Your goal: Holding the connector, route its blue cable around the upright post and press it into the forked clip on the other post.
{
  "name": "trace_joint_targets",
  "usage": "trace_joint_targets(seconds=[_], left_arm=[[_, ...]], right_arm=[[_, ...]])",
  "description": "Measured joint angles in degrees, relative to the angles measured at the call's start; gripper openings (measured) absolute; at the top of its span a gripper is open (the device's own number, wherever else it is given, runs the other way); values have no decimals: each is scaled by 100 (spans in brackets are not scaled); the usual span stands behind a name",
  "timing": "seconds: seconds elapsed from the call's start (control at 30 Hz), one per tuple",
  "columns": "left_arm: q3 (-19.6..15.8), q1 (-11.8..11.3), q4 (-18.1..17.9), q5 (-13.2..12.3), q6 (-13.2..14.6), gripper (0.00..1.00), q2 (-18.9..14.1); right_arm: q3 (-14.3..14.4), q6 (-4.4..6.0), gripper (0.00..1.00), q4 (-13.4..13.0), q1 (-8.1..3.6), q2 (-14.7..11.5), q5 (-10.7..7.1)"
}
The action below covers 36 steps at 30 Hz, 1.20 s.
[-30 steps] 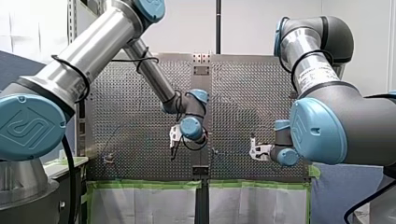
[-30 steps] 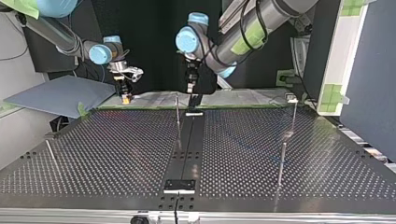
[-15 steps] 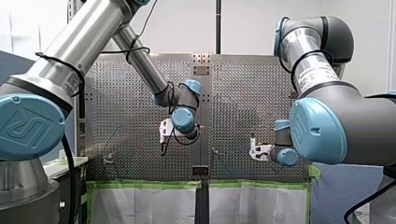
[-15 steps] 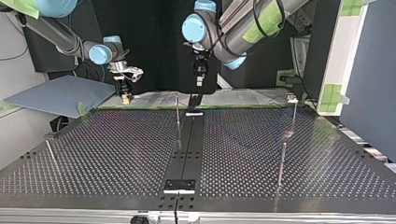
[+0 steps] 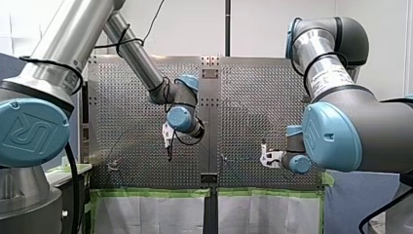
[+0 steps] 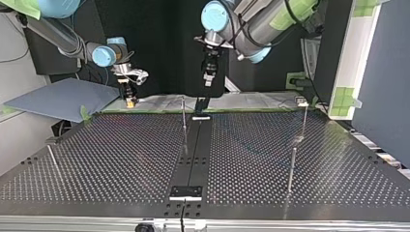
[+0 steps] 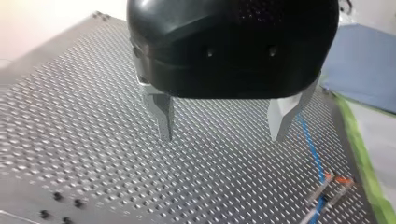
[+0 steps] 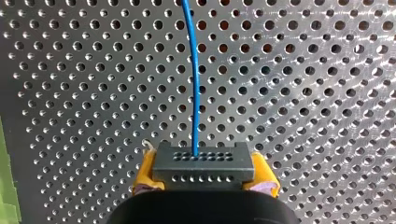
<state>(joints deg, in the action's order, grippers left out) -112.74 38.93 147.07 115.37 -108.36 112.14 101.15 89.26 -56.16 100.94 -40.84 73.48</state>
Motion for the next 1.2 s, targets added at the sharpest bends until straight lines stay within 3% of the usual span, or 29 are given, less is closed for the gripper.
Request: trace_joint_targets(seconds=[0.37, 0.8, 1.2], left_arm=[[-591, -92, -566, -69, -57, 100, -591], [-1239, -173, -911, -210, -156, 100, -1238], [-1928, -219, -956, -258, -161, 100, -1926]], right_arm=[[-2, -4, 0, 14, 0, 0, 0], [-2, -5, 0, 34, -1, 0, 18], [-2, -4, 0, 61, -59, -8, 297]])
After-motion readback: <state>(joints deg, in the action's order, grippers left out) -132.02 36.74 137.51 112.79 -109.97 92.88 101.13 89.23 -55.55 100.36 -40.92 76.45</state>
